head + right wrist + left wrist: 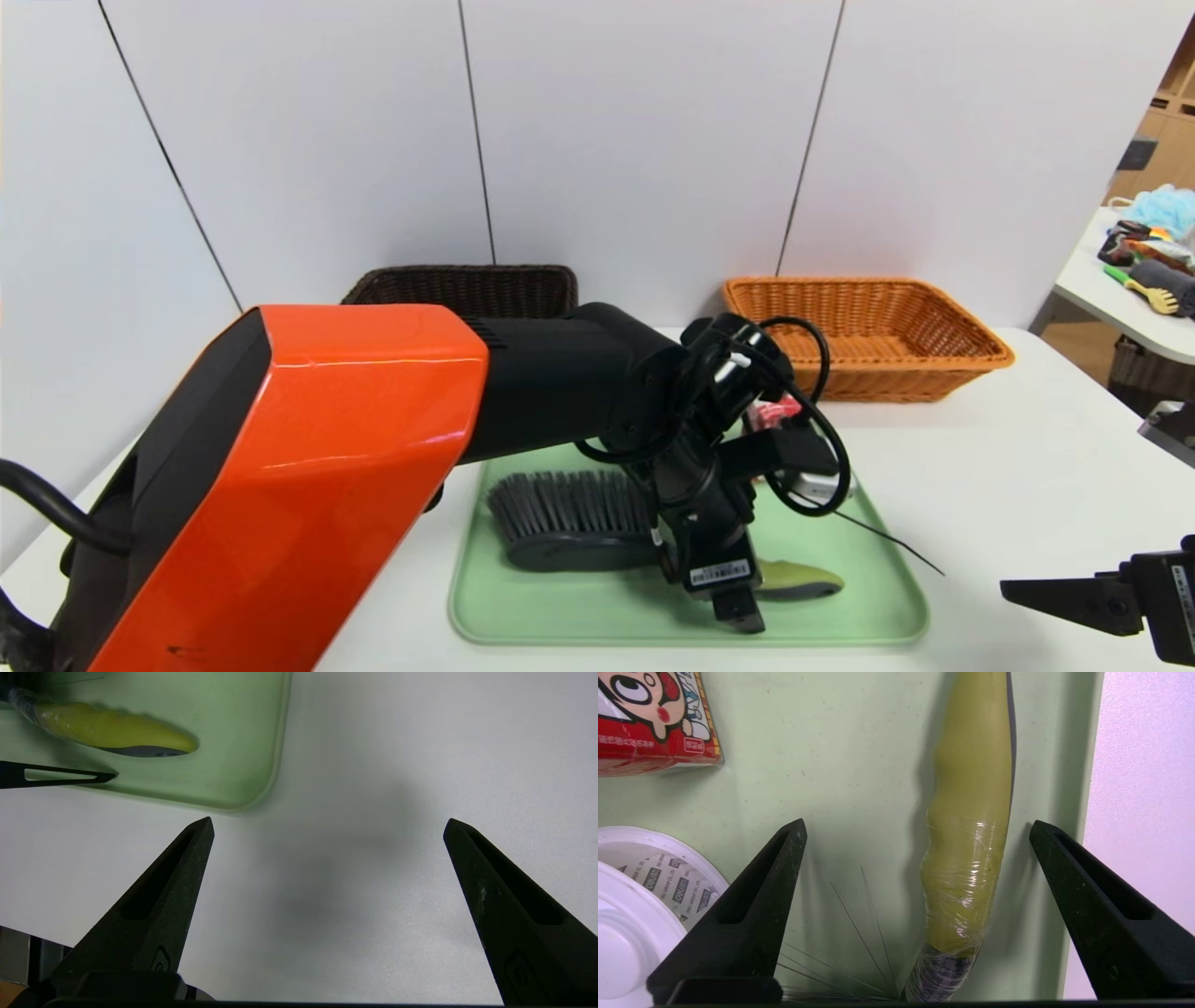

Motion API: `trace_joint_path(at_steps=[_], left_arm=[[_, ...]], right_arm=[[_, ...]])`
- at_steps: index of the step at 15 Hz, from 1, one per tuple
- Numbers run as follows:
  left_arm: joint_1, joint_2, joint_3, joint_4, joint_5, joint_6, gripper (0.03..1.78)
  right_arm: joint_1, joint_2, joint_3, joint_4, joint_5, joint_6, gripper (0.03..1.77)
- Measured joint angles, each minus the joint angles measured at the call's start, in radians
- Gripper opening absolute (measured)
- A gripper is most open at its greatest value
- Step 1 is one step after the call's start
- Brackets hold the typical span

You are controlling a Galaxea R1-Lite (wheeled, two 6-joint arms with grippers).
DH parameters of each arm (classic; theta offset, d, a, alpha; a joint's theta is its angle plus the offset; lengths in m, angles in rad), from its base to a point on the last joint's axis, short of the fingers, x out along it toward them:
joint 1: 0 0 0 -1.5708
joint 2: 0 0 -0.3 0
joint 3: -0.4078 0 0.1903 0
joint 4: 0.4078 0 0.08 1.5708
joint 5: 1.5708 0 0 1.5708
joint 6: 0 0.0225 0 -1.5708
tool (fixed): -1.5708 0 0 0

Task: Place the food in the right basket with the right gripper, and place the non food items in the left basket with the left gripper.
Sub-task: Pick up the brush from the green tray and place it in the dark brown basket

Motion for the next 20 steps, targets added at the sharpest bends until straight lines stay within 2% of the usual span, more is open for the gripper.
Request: trace_joint_path(at_steps=[11, 20], left_arm=[[0.001, 0.001, -0.009, -0.010, -0.002, -0.081, 1.69], [0.001, 0.005, -0.009, 0.001, -0.006, -0.088, 1.69]], right_arm=[[0.000, 0.000, 0.000, 0.000, 0.000, 0.001, 1.70], [0.000, 0.000, -0.001, 0.000, 0.000, 0.001, 1.70]])
